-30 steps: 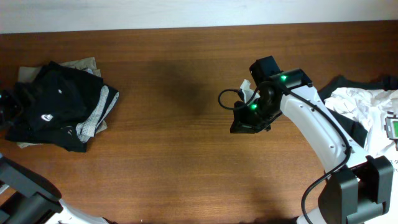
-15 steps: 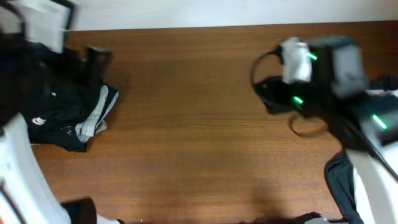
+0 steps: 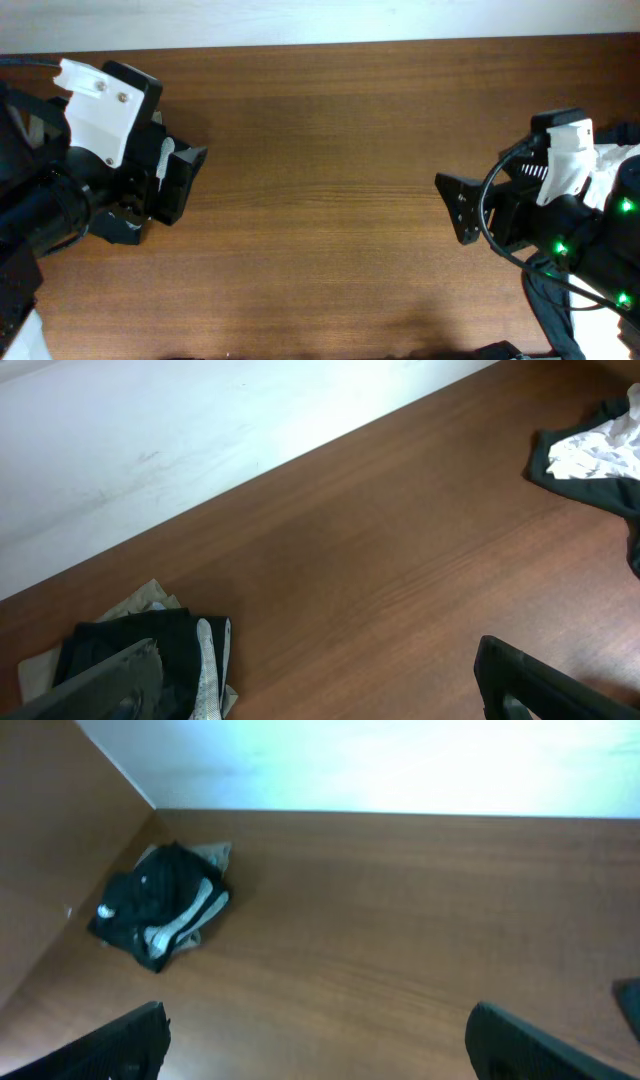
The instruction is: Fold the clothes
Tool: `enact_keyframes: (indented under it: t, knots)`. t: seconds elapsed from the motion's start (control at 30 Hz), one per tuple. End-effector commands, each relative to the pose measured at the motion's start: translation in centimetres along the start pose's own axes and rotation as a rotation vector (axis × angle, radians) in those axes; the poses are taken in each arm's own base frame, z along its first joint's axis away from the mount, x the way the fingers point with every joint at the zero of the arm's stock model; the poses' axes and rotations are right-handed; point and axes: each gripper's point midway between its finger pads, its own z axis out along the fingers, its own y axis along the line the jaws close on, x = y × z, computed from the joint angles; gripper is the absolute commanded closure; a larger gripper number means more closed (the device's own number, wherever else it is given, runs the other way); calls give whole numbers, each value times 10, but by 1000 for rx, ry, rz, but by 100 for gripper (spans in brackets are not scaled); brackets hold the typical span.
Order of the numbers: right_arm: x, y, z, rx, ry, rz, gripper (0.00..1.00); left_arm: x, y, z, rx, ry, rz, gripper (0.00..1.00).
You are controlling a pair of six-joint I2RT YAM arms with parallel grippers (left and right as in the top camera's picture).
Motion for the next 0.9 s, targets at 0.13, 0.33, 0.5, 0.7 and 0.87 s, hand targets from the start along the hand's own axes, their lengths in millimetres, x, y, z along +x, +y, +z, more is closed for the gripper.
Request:
enact_keyframes:
  t: [0.13,0.33,0.5,0.7,0.87]
  knots:
    - [81,-89,17,272,-241,-208,1,0,-1,-2,-3,-2,-9,1]
    - [199,-145,79,326,-297,-187,1,0,-1,-2,-4,-2,-9,0]
    - [216,-152,111,268,-422,-242,1,0,-1,-2,-3,-2,-9,1]
    - [213,-152,112,267,-454,-255,2,0,-1,-2,-3,-2,-9,1]
    - [213,-152,112,267,-454,-255,2,0,-1,-2,-4,-3,-8,1]
